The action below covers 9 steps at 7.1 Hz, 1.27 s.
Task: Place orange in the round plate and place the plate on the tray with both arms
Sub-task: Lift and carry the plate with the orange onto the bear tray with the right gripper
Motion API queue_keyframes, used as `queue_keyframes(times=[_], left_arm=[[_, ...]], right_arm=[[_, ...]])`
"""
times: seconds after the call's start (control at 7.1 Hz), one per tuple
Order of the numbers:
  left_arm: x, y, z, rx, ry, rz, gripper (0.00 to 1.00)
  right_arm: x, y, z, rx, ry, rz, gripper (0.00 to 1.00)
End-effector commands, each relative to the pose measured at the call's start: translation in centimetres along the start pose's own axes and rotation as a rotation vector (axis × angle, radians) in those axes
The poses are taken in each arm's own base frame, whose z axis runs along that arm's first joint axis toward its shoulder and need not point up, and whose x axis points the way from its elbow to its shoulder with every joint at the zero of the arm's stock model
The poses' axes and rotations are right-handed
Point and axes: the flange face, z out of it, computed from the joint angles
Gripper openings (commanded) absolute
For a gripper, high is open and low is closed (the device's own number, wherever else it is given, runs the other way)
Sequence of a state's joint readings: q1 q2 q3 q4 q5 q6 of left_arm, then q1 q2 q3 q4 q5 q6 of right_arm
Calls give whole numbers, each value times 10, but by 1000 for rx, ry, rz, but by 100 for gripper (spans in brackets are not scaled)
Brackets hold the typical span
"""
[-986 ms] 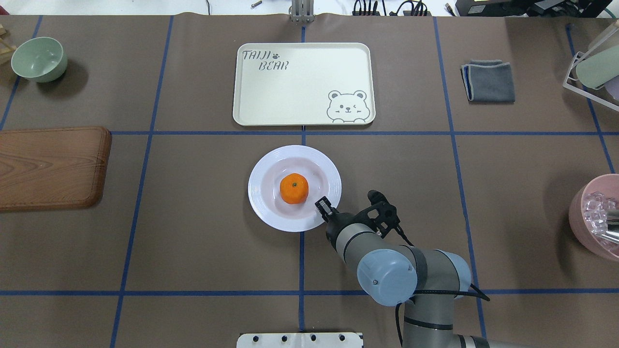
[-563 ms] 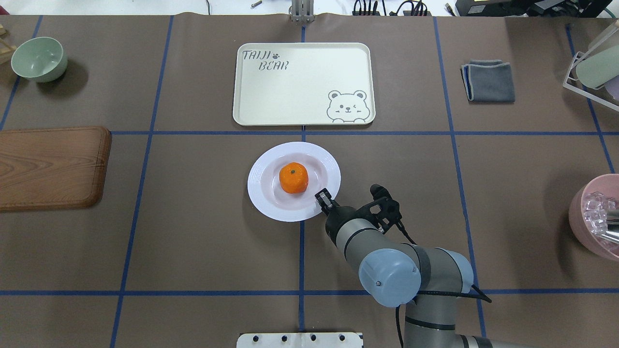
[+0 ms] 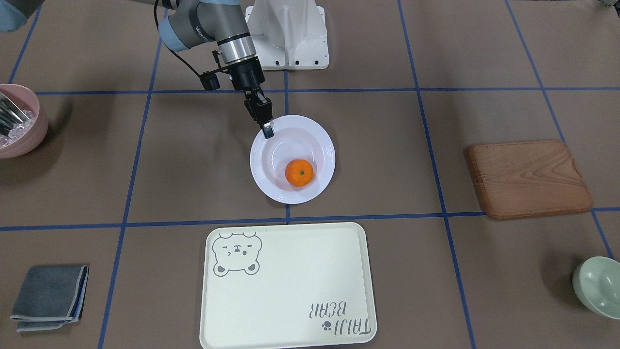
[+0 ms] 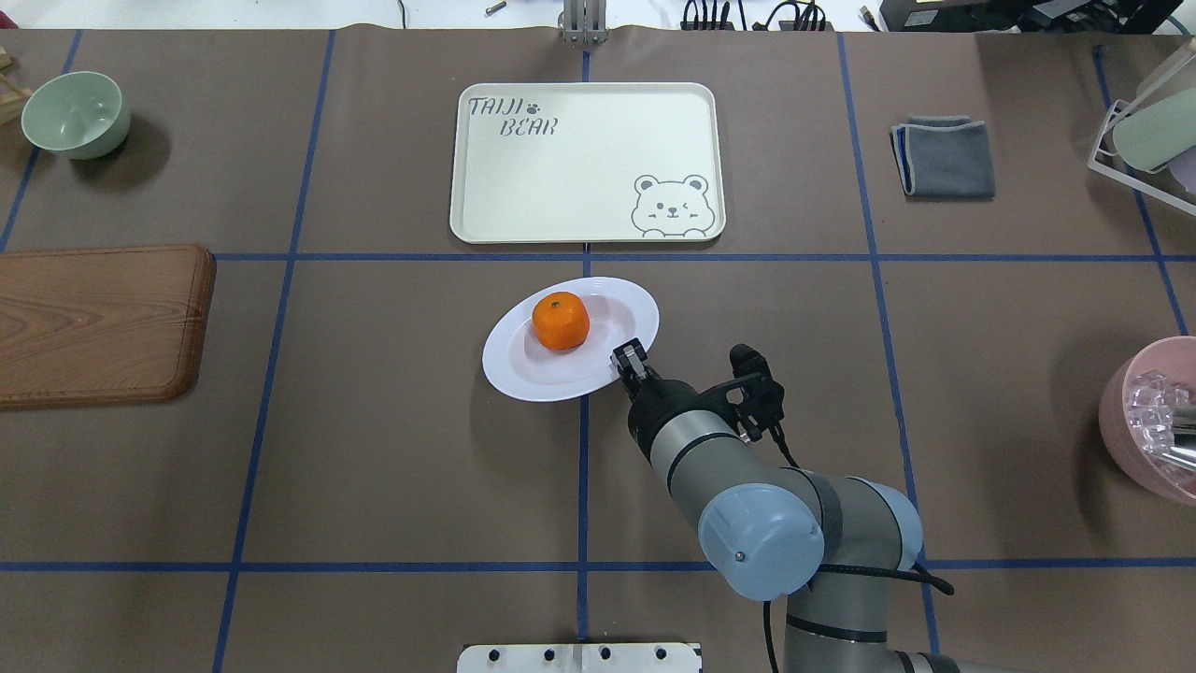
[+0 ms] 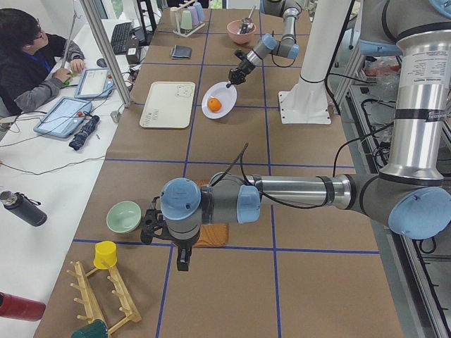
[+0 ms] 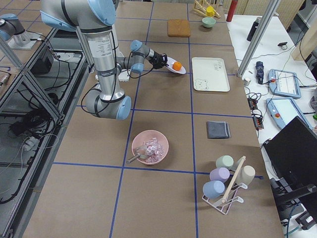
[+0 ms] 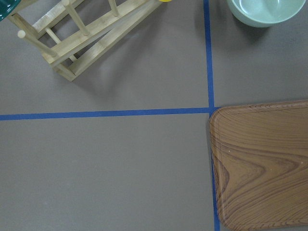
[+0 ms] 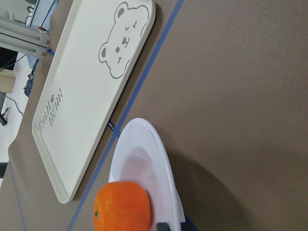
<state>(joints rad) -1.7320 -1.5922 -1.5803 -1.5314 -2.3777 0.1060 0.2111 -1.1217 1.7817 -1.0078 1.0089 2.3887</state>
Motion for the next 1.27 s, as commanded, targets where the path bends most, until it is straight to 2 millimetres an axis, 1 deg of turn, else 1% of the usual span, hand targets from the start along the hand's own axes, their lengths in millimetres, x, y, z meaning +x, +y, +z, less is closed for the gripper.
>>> queue_keyframes(times=[0.0,0.14,0.28,0.42,0.56,0.7,0.85,0.99,1.13], left_arm=[[7,-2,-1,18,-1,-47,99],[12,-4,3,13,-1,-38,99],[12,-4,2,15,-1,-31,99],[13,-4,1,16,-1,-30,99],[13,-4,1,16,-1,-30,99],[15,-4,0,18,-1,-26,99],[16,-5,-1,21,-1,-24,99],[21,-6,0,19,-1,-18,99],[27,-7,2,13,0,-9,99]], right_arm=[[-18,-1,-12,5,-49,47,0],[-40,-4,-24,-7,-86,74,0],[-63,-9,-25,-3,-120,107,0],[-81,-26,-18,34,-158,166,0],[-88,-37,4,80,-164,165,0],[-103,-42,50,153,-165,187,0],[-124,-44,95,217,-169,221,0],[-149,-50,139,285,-175,287,0],[-159,-52,170,335,-164,292,0]])
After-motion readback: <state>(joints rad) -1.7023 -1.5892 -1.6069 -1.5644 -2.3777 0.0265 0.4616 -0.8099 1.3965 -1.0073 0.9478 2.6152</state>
